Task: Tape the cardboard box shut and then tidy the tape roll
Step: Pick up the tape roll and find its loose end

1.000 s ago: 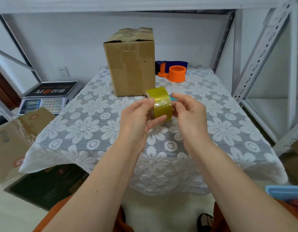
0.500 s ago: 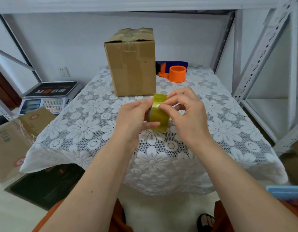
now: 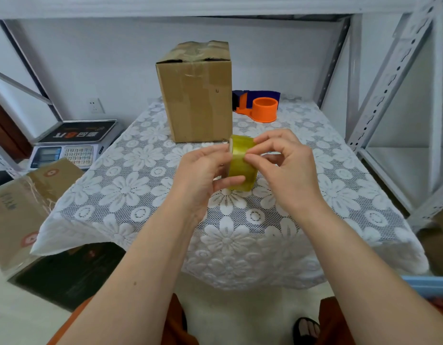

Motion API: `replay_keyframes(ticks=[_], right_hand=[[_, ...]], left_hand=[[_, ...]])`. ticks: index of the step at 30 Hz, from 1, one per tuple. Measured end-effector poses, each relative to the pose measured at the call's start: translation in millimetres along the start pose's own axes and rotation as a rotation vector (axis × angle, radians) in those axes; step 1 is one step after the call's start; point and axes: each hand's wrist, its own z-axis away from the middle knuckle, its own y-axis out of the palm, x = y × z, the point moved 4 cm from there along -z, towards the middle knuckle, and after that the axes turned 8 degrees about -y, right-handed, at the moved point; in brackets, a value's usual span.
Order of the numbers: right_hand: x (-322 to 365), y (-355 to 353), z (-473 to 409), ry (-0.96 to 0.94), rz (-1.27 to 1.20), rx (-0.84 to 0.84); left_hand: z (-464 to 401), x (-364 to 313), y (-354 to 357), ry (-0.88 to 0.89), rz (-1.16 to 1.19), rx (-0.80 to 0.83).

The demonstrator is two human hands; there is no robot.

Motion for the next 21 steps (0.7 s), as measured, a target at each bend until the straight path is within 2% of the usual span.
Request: replay_keyframes(ticks=[3, 8, 13, 18, 21], right_hand=[[0, 2, 1, 0.015, 0.031, 0.006], [0, -1, 0, 0.031, 0.023, -0.067], [-1, -6, -4, 0.030, 0.010, -0.006], [-11, -13, -5, 0.180, -0.149, -0.019], [-12, -12, -3, 0.343, -0.426, -0.106]], left_hand=[[2, 0, 2, 0.022, -0.043, 0.032], [0, 1, 1, 0.038, -0.049, -0.016], [-2, 0, 1, 0.035, -0.067, 0.017], [-1, 3, 5, 0.026, -0.044, 0.075], [-3, 5, 7, 0.010, 0.004, 0.068]])
